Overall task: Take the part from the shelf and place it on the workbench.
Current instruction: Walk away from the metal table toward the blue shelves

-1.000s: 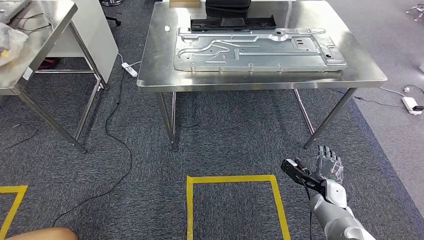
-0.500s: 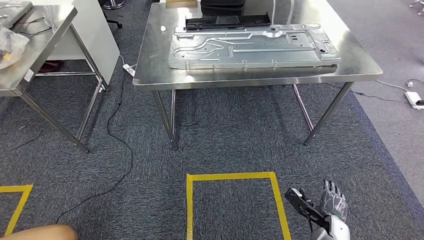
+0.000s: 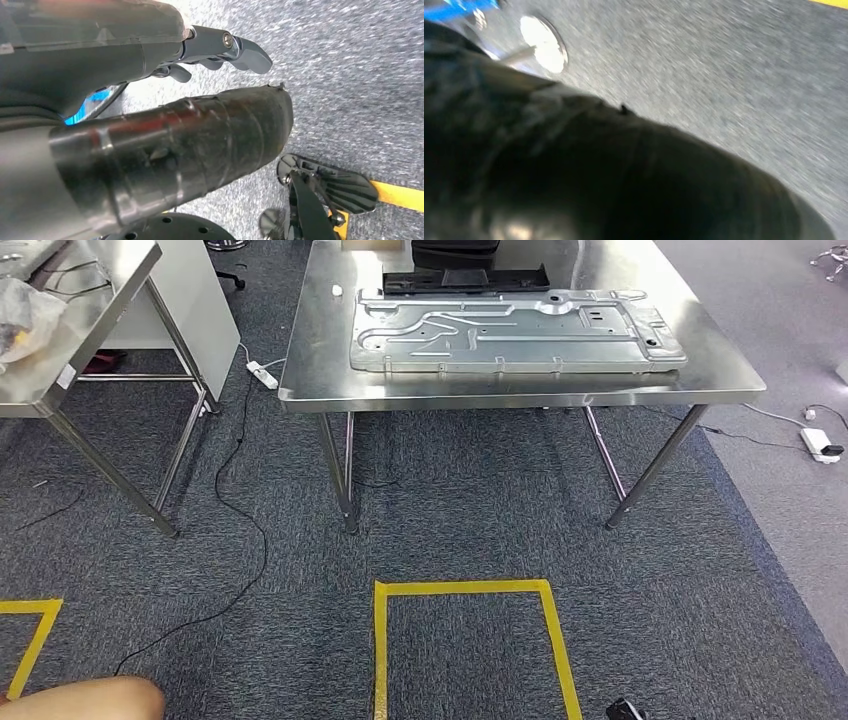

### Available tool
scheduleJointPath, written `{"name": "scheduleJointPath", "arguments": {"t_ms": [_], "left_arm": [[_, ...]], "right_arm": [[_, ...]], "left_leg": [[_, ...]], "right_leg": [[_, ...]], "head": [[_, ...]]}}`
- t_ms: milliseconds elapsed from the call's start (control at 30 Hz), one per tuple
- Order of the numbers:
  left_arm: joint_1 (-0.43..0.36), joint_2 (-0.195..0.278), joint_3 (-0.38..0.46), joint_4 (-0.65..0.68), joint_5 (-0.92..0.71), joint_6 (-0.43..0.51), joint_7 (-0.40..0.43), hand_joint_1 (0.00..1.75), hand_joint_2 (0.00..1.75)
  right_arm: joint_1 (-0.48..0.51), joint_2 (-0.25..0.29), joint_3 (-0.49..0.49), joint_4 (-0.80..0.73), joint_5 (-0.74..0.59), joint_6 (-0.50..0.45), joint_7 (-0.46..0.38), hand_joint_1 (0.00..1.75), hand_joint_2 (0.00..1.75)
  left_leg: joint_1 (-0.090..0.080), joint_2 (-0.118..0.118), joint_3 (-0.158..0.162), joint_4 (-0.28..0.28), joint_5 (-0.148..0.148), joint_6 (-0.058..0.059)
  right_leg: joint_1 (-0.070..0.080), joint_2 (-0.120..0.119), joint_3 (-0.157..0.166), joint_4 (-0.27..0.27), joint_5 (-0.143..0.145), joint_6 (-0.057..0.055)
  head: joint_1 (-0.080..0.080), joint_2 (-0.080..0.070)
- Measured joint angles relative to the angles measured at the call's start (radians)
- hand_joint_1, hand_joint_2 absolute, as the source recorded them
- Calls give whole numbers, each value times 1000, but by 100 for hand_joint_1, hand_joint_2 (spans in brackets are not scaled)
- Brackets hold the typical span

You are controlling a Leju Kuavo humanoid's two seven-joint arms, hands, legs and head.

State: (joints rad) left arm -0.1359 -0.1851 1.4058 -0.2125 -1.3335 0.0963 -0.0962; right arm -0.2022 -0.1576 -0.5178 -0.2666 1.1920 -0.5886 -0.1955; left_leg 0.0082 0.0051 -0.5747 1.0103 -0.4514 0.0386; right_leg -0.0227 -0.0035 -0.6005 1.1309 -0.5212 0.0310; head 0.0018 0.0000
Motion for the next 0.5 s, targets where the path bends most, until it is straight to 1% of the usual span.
{"name": "scheduleJointPath", "arguments": {"t_ms": [33,67,100,133,167,200,233,267,333,367,400,433,467,500], "left_arm": [[-1,0,3,0,3,3,0,0,0],[-1,0,5,0,7,6,0,0,0],[-2,0,7,0,11,9,0,0,0],[-2,0,8,0,14,12,0,0,0],[-2,0,10,0,19,16,0,0,0],[-1,0,12,0,22,19,0,0,0],[-1,0,13,0,27,22,1,0,0],[-1,0,15,0,31,26,1,0,0],[0,0,20,0,39,33,3,0,0],[1,-1,22,0,43,36,4,0,0],[2,-2,25,0,48,38,4,0,0],[2,-2,28,0,53,40,4,0,0],[3,-3,30,0,58,42,3,0,0],[2,-3,32,0,62,43,3,0,0]], "right_arm": [[9,2,-8,2,1,7,13,0,0],[19,4,-15,5,2,16,25,0,0],[30,8,-24,8,2,27,38,0,0],[41,14,-33,11,1,39,49,0,0],[51,22,-43,14,0,53,61,0,0],[60,30,-53,17,0,67,77,0,0],[67,39,-62,20,2,82,95,0,0],[73,49,-70,22,6,98,115,0,0],[85,70,-86,26,13,129,153,0,0],[91,82,-94,29,15,141,171,0,0],[96,94,-102,31,16,150,188,0,0],[100,105,-109,33,16,158,203,0,0],[103,117,-116,35,16,165,218,0,0],[105,128,-122,37,15,172,232,0,0]], "left_leg": [[-1,0,-2,5,-1,-5],[-2,1,-4,8,-1,-11],[-3,1,-4,8,0,-17],[-4,1,-4,7,2,-24],[-3,1,-4,7,2,-29],[-2,1,-8,14,-5,-35],[-1,0,-17,36,-24,-40],[1,-1,-35,79,-57,-44],[2,-1,-85,208,-136,-50],[2,-1,-104,262,-161,-52],[2,-1,-105,283,-166,-52],[2,-1,-87,265,-152,-50],[2,-1,-49,207,-124,-47],[1,-1,-3,131,-98,-41]], "right_leg": [[2,1,30,-56,16,-4],[4,1,46,-89,21,-8],[8,2,50,-100,20,-12],[10,3,49,-101,25,-18],[9,2,48,-103,29,-25],[7,2,47,-106,34,-33],[5,1,44,-108,39,-41],[4,1,40,-111,44,-49],[7,0,29,-109,50,-56],[9,0,23,-108,53,-58],[11,0,18,-106,55,-58],[12,0,15,-104,57,-57],[13,1,12,-101,59,-56],[14,2,10,-99,61,-54]], "head": [[0,0],[0,0],[0,0],[0,0],[0,0],[0,0],[-1,0],[-1,0],[-1,0],[-1,0],[-1,0],[-1,0],[-1,0],[-1,0]]}}
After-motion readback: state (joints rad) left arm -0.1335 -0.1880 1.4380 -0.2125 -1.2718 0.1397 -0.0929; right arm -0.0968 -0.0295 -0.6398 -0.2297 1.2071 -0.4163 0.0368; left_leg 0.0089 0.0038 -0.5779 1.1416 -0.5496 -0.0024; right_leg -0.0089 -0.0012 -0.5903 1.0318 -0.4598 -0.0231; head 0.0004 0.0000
